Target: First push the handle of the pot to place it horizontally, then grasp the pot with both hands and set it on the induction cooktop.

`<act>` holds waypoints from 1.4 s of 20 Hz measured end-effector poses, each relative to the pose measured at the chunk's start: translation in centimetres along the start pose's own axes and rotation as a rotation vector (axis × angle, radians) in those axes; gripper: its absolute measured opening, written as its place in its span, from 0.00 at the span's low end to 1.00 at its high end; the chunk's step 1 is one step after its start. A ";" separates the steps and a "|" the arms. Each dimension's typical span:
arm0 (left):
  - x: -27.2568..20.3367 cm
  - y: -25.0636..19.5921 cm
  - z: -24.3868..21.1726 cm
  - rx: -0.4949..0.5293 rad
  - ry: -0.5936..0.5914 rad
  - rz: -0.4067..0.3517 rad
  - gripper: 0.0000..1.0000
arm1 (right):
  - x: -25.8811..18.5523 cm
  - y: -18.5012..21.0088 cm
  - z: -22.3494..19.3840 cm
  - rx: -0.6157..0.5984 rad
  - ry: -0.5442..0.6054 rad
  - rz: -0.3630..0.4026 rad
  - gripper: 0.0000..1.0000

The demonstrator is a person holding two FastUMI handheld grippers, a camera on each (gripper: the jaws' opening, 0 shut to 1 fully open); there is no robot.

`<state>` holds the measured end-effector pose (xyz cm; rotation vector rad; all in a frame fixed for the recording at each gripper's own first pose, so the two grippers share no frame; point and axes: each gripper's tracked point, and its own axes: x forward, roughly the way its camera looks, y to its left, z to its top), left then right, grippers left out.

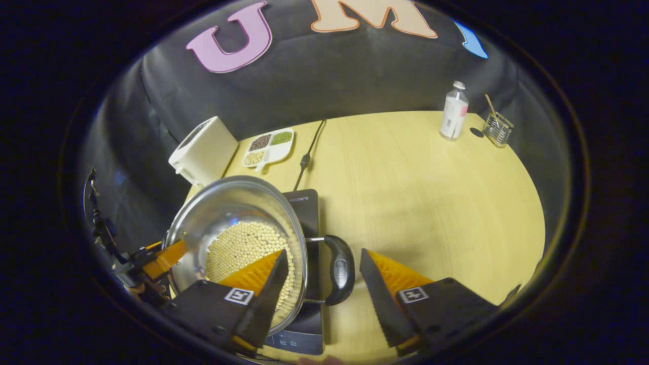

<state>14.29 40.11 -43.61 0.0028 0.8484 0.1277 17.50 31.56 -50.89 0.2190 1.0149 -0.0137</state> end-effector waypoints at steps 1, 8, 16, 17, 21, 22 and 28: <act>-0.9 0.4 0.4 0.007 -0.014 0.032 0.82 | -0.4 -0.4 0.4 -0.006 -0.016 0.006 0.93; -8.3 -2.9 4.3 0.081 -0.156 0.145 0.92 | -6.2 -5.6 3.4 -0.012 -0.130 0.062 0.96; -19.4 -13.2 7.5 0.065 -0.357 0.158 0.92 | -15.3 -14.0 6.0 -0.123 -0.336 0.057 0.93; -20.6 -14.6 7.7 0.049 -0.380 0.148 0.91 | -16.5 -14.4 6.5 -0.143 -0.368 0.062 0.93; -25.2 -19.5 9.0 0.031 -0.447 0.083 0.91 | -22.8 -14.6 8.4 -0.143 -0.477 0.097 0.94; -26.3 -20.3 9.7 0.041 -0.472 0.070 0.91 | -24.4 -14.7 9.1 -0.147 -0.516 0.095 0.96; -34.1 -24.8 13.9 0.093 -0.640 -0.022 0.91 | -35.4 -14.2 11.4 -0.182 -0.708 0.079 0.96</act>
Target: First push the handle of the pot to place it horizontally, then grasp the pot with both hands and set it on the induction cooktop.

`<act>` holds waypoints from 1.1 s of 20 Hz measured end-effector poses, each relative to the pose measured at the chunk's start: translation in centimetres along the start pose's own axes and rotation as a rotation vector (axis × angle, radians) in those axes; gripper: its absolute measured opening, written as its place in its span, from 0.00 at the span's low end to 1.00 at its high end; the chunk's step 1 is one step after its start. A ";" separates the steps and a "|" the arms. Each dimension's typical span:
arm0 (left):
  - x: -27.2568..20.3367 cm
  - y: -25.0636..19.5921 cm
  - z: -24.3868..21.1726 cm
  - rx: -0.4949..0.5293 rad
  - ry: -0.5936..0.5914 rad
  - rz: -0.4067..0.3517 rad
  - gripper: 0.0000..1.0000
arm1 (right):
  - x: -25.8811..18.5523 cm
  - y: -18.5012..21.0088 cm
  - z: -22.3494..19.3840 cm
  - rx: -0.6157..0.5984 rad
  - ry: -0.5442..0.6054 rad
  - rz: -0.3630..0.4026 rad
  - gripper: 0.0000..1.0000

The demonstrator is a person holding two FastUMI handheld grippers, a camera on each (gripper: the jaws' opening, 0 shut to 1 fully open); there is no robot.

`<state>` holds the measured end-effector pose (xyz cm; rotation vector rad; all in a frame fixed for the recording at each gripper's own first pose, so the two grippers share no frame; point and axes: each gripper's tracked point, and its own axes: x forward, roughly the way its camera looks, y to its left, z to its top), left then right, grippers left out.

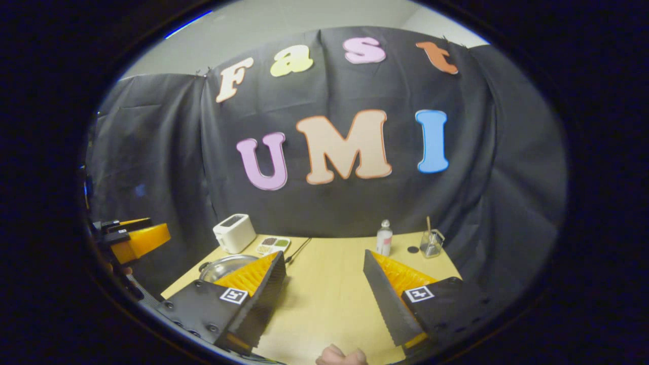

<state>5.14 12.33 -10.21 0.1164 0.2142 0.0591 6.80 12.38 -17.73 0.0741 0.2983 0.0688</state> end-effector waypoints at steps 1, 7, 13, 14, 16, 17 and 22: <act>-0.9 -0.4 1.3 -0.007 -0.039 -0.009 0.92 | -1.4 0.0 1.3 -0.014 -0.035 -0.009 0.96; -6.7 -4.2 3.7 -0.023 -0.112 -0.112 0.90 | -9.6 -0.7 4.2 -0.059 -0.126 -0.077 0.93; -9.4 -5.8 5.3 0.005 -0.126 -0.140 0.90 | -11.9 -0.5 5.1 -0.032 -0.155 -0.059 0.95; -9.4 -6.0 5.8 0.012 -0.134 -0.130 0.90 | -12.2 -1.0 5.2 -0.036 -0.160 -0.055 0.95; -9.4 -6.8 6.5 0.003 -0.141 -0.115 0.90 | -12.4 -2.4 5.4 -0.032 -0.155 -0.054 0.93; -9.5 -7.5 6.3 -0.007 -0.142 -0.115 0.90 | -12.7 -3.1 5.6 -0.023 -0.155 -0.053 0.93; -9.3 -10.2 6.9 -0.045 -0.144 -0.119 0.91 | -13.0 -7.1 7.1 0.013 -0.188 -0.073 0.95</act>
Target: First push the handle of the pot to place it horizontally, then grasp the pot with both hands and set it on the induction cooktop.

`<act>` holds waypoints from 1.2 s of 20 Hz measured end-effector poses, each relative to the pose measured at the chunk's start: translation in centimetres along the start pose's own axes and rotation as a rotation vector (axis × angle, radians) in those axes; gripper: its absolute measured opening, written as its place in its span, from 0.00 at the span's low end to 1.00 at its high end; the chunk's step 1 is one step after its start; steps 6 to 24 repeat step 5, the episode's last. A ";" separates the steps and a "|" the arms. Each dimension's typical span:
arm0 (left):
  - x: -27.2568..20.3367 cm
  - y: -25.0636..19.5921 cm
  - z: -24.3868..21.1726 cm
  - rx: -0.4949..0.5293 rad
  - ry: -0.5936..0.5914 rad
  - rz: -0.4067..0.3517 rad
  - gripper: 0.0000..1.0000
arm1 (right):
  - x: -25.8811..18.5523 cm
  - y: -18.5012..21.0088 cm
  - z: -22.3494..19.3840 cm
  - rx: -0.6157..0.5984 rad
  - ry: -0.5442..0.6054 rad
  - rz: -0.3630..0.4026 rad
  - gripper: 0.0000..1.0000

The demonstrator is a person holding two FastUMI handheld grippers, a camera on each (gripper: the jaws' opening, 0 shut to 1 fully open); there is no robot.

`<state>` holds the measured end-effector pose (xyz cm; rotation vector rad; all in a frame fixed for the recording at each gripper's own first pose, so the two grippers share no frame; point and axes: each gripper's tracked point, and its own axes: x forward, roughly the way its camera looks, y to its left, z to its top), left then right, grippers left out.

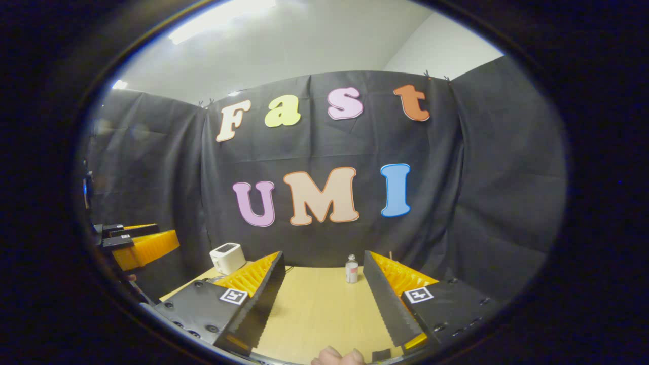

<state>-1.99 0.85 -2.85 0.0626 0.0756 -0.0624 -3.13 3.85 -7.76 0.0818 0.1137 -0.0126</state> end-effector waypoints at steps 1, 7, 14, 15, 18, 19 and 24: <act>0.0 -0.4 0.0 -0.004 -0.002 0.003 0.91 | 0.1 -0.4 0.0 -0.001 -0.003 -0.001 0.93; 0.0 -0.9 0.0 -0.009 -0.003 0.017 0.90 | 0.0 -1.1 0.1 0.005 0.000 0.010 0.95; 0.0 -0.9 0.0 -0.009 -0.003 0.017 0.90 | 0.0 -1.1 0.1 0.005 0.000 0.010 0.95; 0.0 -0.9 0.0 -0.009 -0.003 0.017 0.90 | 0.0 -1.1 0.1 0.005 0.000 0.010 0.95; 0.0 -0.9 0.0 -0.009 -0.003 0.017 0.90 | 0.0 -1.1 0.1 0.005 0.000 0.010 0.95; 0.0 -0.9 0.0 -0.009 -0.003 0.017 0.90 | 0.0 -1.1 0.1 0.005 0.000 0.010 0.95; 0.0 -0.9 0.0 -0.009 -0.003 0.017 0.90 | 0.0 -1.1 0.1 0.005 0.000 0.010 0.95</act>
